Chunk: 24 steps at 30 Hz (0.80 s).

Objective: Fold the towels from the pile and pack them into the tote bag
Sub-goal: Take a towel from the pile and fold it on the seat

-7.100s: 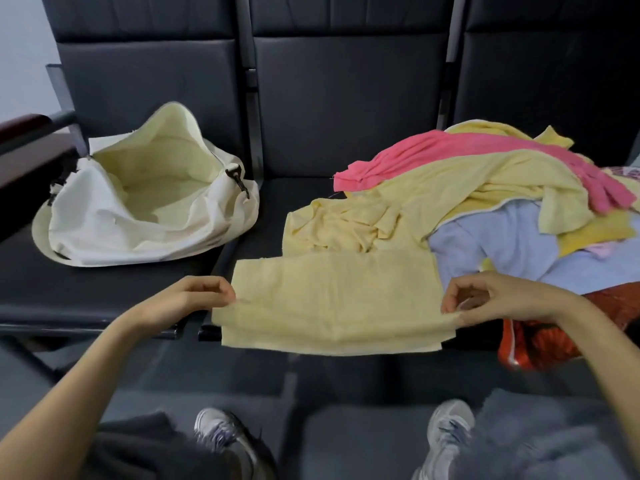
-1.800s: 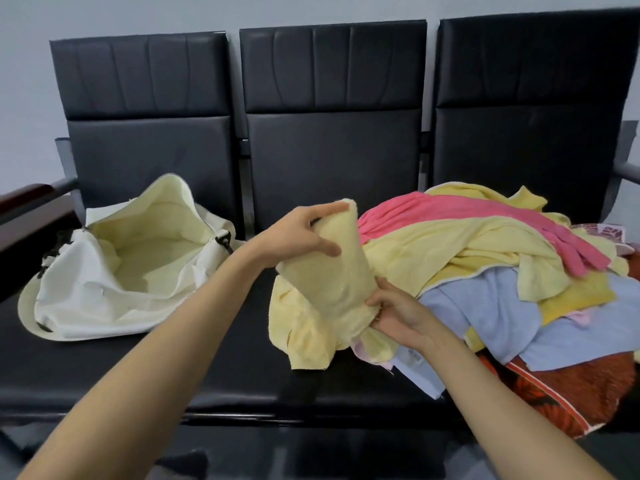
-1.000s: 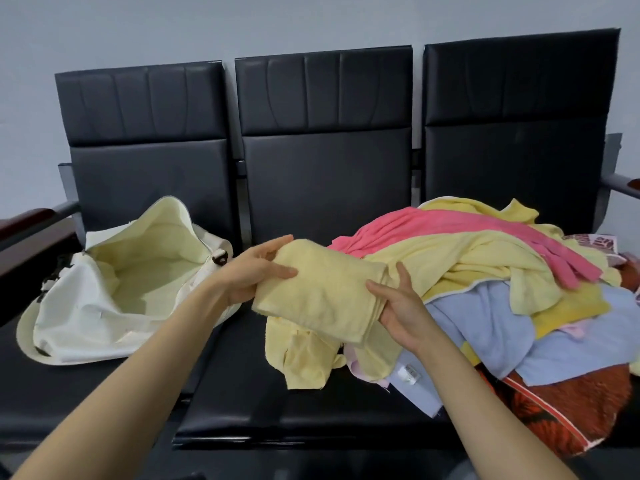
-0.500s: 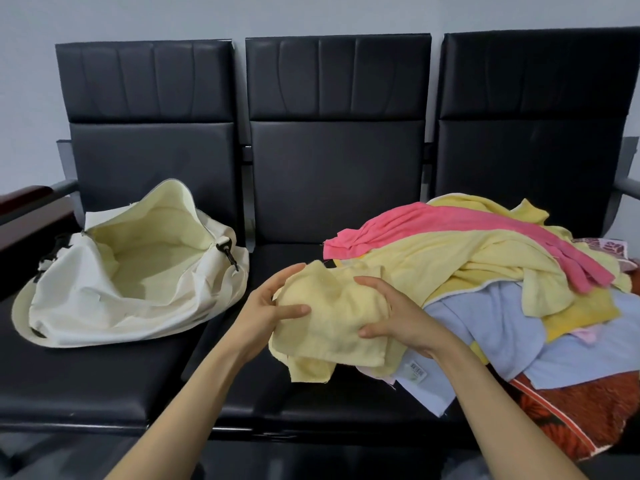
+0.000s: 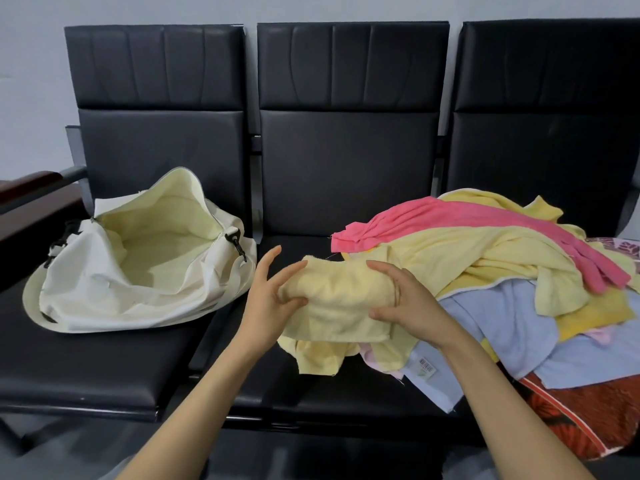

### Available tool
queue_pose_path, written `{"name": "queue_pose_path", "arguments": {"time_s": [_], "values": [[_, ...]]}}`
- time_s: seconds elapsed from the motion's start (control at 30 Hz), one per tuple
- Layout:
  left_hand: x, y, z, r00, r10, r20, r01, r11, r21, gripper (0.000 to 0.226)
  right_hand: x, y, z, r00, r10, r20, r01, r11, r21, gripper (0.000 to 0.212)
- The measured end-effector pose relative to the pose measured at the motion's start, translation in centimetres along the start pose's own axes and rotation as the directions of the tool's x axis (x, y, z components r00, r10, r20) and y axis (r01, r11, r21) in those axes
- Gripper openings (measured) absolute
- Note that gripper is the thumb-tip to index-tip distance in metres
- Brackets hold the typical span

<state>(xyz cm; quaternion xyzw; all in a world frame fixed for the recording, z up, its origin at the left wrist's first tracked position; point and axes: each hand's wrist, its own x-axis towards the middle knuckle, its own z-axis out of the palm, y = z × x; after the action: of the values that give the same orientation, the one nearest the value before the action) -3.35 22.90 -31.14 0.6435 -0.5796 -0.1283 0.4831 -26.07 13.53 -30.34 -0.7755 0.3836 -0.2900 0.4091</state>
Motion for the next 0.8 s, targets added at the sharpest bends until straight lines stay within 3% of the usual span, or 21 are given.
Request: {"name": "queue_pose_path", "arguments": {"time_s": [0.1, 0.17, 0.3, 0.4, 0.5, 0.63, 0.73, 0.8], "values": [[-0.4, 0.0, 0.6, 0.997, 0.029, -0.068, -0.024, 0.997, 0.068, 0.053, -0.4, -0.4, 0.6, 0.999, -0.029, -0.039, 0.022, 0.982, -0.19, 0.077], [-0.7, 0.2, 0.9, 0.991, -0.034, -0.126, 0.029, 0.999, -0.042, 0.046, -0.6, -0.6, 1.0, 0.994, -0.077, -0.083, 0.054, 0.968, -0.245, 0.079], [-1.0, 0.6, 0.8, 0.982, -0.176, -0.073, 0.142, 0.932, -0.334, 0.04, -0.5, -0.5, 0.9, 0.991, -0.096, -0.089, 0.064, 0.946, -0.317, 0.08], [-1.0, 0.4, 0.5, 0.989, -0.139, -0.056, 0.123, 0.964, -0.236, 0.046, -0.7, -0.6, 0.8, 0.994, -0.073, -0.081, 0.046, 0.956, -0.29, 0.078], [-1.2, 0.3, 0.9, 0.997, -0.076, -0.017, 0.075, 0.997, -0.022, 0.05, -1.0, -0.8, 0.6, 0.996, -0.056, -0.075, 0.034, 0.963, -0.269, 0.075], [-1.5, -0.2, 1.7, 0.999, 0.049, -0.012, -0.045, 0.971, 0.234, 0.043, -1.1, -1.0, 0.5, 0.995, -0.05, -0.087, 0.007, 0.901, -0.434, 0.054], [-1.2, -0.6, 0.9, 0.999, 0.047, -0.025, -0.037, 0.955, 0.294, 0.033, -0.9, -0.6, 0.3, 0.979, -0.111, -0.168, 0.012, 0.864, -0.504, 0.033], [-1.0, -0.6, -0.3, 0.999, 0.049, 0.001, -0.048, 0.966, 0.255, 0.04, -0.8, -0.1, -0.1, 0.965, -0.126, -0.228, 0.017, 0.904, -0.427, 0.029]]}}
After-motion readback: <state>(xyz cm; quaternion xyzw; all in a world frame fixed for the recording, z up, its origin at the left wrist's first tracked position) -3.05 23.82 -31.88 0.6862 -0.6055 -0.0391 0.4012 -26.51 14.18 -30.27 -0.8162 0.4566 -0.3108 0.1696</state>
